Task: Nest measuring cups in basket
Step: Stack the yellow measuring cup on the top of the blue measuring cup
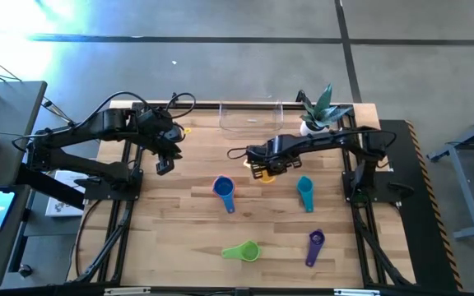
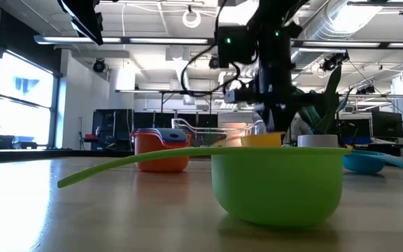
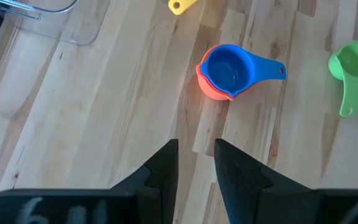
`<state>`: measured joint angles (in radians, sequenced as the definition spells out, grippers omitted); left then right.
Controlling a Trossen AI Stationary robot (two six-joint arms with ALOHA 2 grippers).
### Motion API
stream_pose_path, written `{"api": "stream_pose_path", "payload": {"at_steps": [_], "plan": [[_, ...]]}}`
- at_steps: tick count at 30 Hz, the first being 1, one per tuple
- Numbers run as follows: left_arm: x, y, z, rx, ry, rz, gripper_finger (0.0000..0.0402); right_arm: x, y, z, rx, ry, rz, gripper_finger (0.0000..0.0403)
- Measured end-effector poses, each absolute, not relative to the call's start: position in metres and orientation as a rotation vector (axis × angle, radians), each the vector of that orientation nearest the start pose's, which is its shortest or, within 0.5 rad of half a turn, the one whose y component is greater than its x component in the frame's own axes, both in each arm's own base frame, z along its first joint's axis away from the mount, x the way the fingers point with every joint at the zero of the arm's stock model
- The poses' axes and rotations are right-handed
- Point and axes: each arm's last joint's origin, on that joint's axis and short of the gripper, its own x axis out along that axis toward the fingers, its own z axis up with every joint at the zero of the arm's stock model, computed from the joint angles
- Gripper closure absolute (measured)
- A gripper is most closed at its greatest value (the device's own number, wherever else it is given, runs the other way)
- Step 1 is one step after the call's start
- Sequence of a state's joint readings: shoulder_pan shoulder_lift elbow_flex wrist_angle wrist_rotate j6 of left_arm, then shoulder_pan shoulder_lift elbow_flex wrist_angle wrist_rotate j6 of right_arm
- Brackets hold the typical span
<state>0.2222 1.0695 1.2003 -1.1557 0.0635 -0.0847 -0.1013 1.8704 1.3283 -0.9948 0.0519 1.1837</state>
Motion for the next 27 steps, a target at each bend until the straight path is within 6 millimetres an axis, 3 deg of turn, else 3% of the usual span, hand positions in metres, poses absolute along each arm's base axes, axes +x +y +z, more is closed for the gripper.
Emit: {"api": "stream_pose_path", "payload": {"at_steps": [7,12,20,27], "plan": [[0.174,0.037,0.343,-0.233,1.018,0.192,0.031,0.348,-0.012,0.221,0.82,1.339,-0.91,0.0401],[0.174,0.037,0.343,-0.234,1.018,0.191,0.0309,0.352,0.008,0.236,0.67,1.396,-0.73,0.0402],[0.174,0.037,0.343,-0.274,1.015,0.21,0.0309,0.35,0.027,0.233,0.387,1.493,-0.438,0.0402],[0.174,0.037,0.343,-0.395,1.003,0.278,0.0309,0.35,0.03,0.225,0.149,1.512,-0.196,0.0402]]}}
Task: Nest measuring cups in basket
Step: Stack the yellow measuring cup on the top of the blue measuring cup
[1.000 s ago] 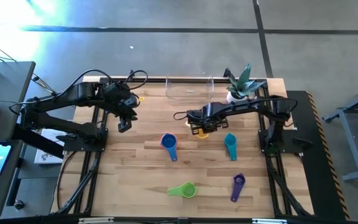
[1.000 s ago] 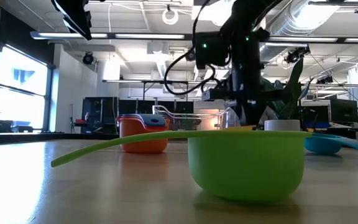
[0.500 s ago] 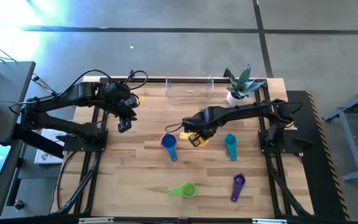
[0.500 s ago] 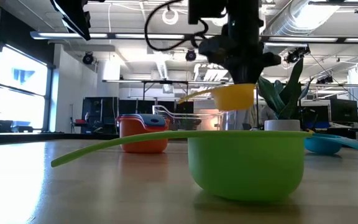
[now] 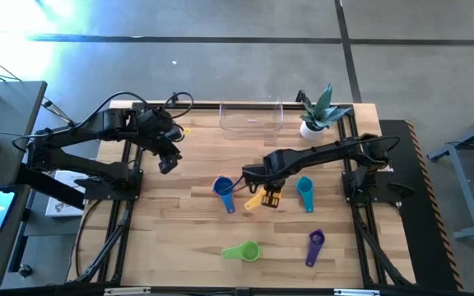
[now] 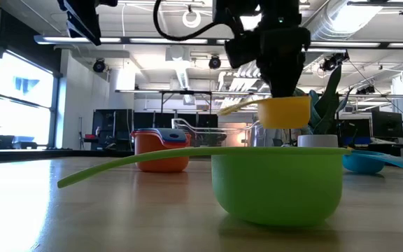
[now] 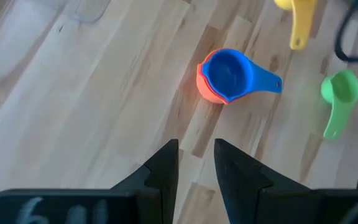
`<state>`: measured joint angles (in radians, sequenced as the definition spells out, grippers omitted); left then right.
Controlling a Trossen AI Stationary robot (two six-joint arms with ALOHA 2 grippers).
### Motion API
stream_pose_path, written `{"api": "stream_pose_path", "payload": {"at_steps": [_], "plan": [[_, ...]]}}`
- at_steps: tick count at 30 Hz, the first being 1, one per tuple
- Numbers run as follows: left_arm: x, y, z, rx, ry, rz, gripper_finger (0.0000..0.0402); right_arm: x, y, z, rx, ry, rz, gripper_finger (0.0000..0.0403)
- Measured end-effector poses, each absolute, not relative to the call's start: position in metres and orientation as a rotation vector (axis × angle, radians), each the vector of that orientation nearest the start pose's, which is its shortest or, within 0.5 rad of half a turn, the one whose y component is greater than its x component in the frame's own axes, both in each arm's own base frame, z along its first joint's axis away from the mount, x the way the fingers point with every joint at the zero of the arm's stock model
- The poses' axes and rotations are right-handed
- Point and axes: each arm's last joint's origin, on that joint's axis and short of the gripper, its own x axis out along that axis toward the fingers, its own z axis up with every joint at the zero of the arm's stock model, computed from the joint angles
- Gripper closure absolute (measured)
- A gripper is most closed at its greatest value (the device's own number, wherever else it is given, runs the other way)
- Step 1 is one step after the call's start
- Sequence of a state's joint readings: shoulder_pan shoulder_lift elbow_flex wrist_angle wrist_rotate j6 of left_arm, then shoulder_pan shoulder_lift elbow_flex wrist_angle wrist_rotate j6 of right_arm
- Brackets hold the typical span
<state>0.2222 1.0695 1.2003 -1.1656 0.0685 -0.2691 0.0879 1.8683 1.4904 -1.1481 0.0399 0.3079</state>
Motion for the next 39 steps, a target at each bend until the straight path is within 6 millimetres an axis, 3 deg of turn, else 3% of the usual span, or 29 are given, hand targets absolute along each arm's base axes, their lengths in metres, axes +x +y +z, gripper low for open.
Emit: {"api": "stream_pose_path", "payload": {"at_steps": [9,19,31,39], "plan": [[0.174,0.037,0.344,-0.615,0.963,0.4,0.0309,0.366,0.03,0.224,-0.149,1.38,0.041,0.0402],[0.175,0.037,0.344,-0.799,0.926,0.501,0.0309,0.379,0.028,0.201,-0.375,1.374,0.196,0.0402],[0.175,0.037,0.344,-0.837,0.918,0.523,0.0309,0.39,0.027,0.175,-0.423,1.399,0.274,0.0402],[0.175,0.037,0.344,-0.851,0.914,0.531,0.0309,0.391,0.026,0.174,-0.418,1.393,0.274,0.0401]]}}
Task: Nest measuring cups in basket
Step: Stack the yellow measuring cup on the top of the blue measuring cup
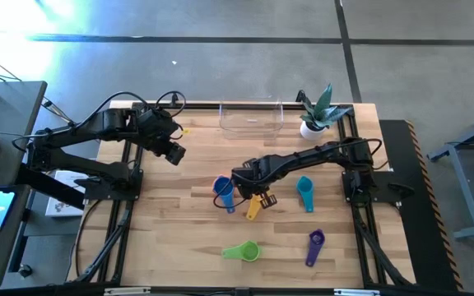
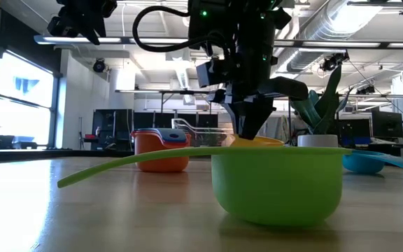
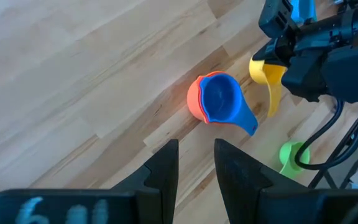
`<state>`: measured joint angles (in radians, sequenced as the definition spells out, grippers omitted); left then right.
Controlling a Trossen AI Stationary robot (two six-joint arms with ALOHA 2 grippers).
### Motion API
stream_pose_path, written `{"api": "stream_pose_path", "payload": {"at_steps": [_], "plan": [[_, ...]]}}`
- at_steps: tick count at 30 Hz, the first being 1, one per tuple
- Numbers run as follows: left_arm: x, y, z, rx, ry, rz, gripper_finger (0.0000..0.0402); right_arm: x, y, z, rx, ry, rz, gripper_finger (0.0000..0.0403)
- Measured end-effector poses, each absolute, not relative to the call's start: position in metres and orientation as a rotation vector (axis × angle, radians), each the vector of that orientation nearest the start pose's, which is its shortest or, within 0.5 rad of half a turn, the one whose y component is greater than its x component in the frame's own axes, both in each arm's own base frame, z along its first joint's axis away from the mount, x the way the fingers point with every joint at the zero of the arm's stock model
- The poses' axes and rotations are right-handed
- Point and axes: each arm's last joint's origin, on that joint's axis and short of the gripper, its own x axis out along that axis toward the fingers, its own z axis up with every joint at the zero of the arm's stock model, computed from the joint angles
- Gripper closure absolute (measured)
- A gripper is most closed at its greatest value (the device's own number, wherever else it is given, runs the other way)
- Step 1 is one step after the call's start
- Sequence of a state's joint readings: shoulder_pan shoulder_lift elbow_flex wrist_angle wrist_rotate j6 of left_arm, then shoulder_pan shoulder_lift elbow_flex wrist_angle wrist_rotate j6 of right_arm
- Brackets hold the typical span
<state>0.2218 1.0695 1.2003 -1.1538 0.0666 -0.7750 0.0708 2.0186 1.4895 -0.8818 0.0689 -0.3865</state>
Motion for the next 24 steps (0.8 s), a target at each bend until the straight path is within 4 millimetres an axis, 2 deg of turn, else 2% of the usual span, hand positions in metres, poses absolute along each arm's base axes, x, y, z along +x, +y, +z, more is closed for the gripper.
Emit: {"api": "stream_pose_path", "payload": {"at_steps": [6,19,24], "plan": [[0.1746,0.0374,0.344,-0.851,0.914,0.531,0.0309,0.3907,0.0254,0.1741,-0.424,1.393,0.28,0.0386],[0.1745,0.0374,0.3439,-0.803,0.926,0.505,0.0309,0.3909,0.0255,0.1741,-0.403,1.392,0.263,0.0381],[0.1745,0.0374,0.3439,-0.787,0.929,0.496,0.0309,0.3901,0.0254,0.174,-0.371,1.403,0.238,0.036]]}}
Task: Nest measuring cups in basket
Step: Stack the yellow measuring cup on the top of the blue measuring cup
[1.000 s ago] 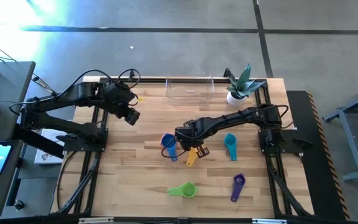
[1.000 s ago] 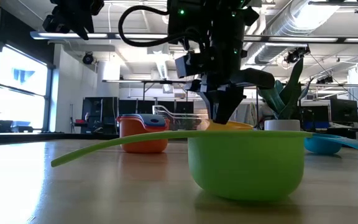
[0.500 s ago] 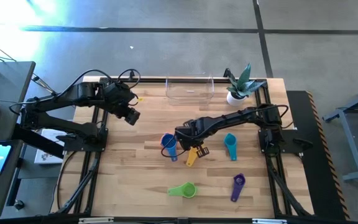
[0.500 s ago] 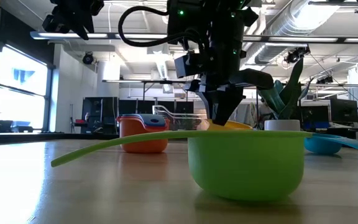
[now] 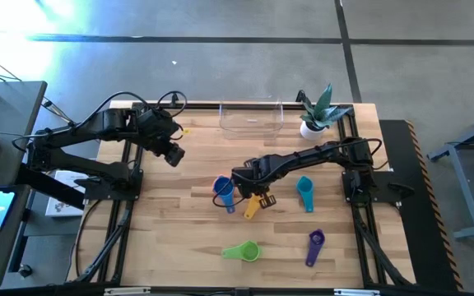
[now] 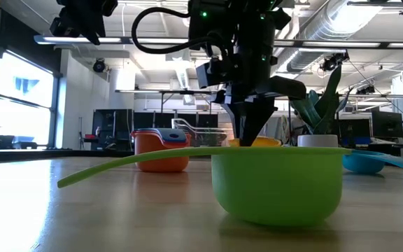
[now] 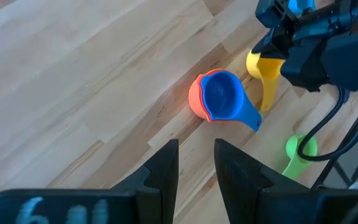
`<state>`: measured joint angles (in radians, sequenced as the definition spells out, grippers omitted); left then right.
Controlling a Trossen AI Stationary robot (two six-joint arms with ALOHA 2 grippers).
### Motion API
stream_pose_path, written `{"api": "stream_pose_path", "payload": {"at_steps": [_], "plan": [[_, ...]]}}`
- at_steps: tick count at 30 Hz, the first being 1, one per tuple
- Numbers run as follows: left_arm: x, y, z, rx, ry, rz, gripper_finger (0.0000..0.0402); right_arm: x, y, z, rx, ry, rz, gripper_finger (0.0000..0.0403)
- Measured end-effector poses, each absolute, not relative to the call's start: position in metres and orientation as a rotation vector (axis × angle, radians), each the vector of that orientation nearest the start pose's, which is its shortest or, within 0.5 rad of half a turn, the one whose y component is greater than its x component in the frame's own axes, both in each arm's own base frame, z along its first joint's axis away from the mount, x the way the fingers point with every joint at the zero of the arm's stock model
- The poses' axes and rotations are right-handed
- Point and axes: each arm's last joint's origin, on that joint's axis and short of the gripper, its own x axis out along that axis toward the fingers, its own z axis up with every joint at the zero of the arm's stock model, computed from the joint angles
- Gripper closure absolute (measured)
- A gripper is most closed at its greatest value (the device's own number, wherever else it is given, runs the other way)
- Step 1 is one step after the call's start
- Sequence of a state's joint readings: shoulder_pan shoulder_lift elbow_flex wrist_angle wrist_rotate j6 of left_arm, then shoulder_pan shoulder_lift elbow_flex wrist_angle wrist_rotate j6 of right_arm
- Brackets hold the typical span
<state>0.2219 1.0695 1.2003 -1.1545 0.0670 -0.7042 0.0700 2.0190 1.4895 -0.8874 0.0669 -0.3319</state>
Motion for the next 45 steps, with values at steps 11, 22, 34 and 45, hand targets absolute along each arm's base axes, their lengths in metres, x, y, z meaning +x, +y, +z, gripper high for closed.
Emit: {"api": "stream_pose_path", "payload": {"at_steps": [11,22,34,45], "plan": [[0.175,0.037,0.344,-0.667,0.952,0.429,0.0309,0.393,0.024,0.185,-0.335,1.414,0.091,0.0322],[0.178,0.038,0.343,-0.558,0.97,0.369,0.0309,0.405,0.023,0.241,-0.191,1.361,-0.13,0.0322],[0.21,0.045,0.326,-0.473,1.021,0.326,0.0309,0.388,0.03,0.288,0.334,1.294,-0.75,0.0322],[0.249,0.054,0.309,-0.418,0.976,0.274,0.0309,0.371,0.04,0.309,0.403,1.289,-0.85,0.0322]]}}
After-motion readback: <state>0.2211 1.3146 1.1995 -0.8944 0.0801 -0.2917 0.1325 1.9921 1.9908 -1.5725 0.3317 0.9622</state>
